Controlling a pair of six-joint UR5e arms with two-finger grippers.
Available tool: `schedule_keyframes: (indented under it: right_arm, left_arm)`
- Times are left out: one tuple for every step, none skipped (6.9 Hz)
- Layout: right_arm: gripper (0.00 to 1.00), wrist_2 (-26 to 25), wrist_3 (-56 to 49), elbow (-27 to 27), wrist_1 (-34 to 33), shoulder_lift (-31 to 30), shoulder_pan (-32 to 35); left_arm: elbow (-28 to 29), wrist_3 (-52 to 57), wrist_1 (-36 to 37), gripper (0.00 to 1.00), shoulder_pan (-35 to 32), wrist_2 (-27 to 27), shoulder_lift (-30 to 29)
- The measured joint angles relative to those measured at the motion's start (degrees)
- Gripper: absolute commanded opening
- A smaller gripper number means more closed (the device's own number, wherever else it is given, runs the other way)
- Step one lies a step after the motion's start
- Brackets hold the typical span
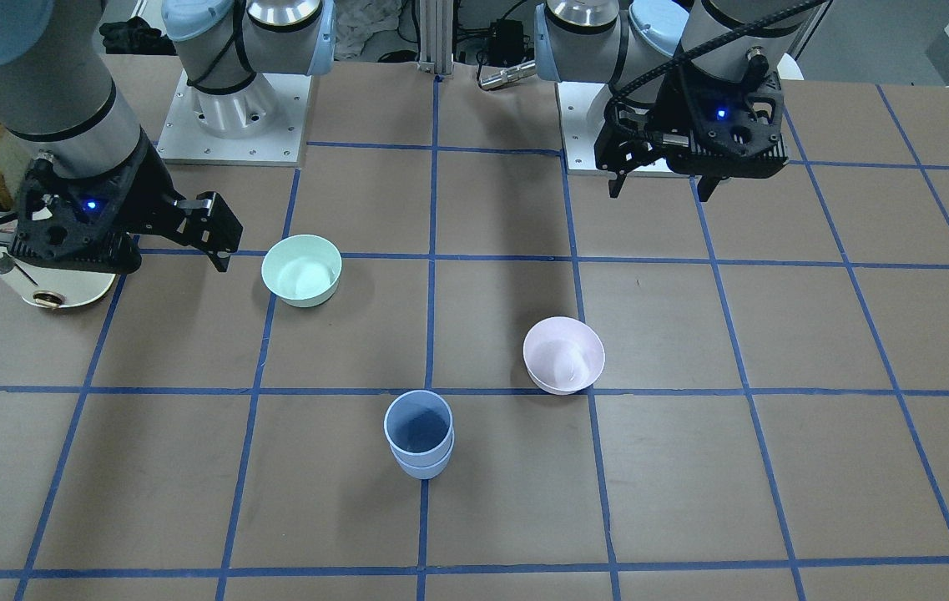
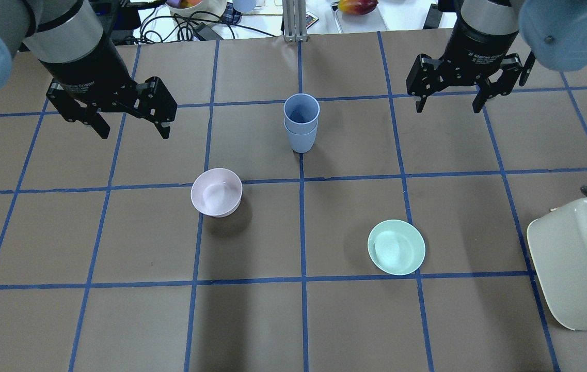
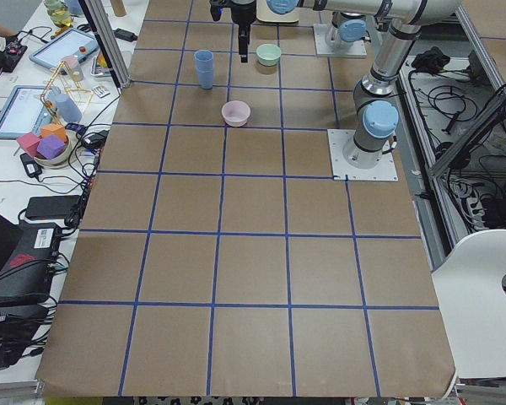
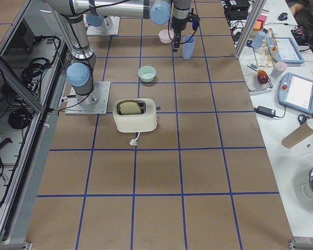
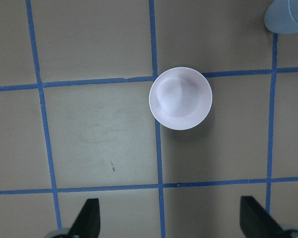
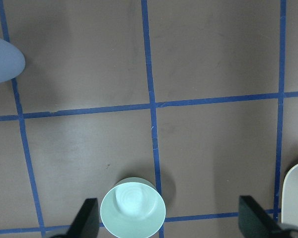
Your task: Stack blue cups with both arms
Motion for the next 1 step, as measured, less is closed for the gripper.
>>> schedule_keyframes:
  right_arm:
    - [1.00,0.74,0.06,-0.08,0.03,-0.02,0.01]
  left_arm:
    - [0.00,0.00,0.00,1.00,0.00,0.00,0.00]
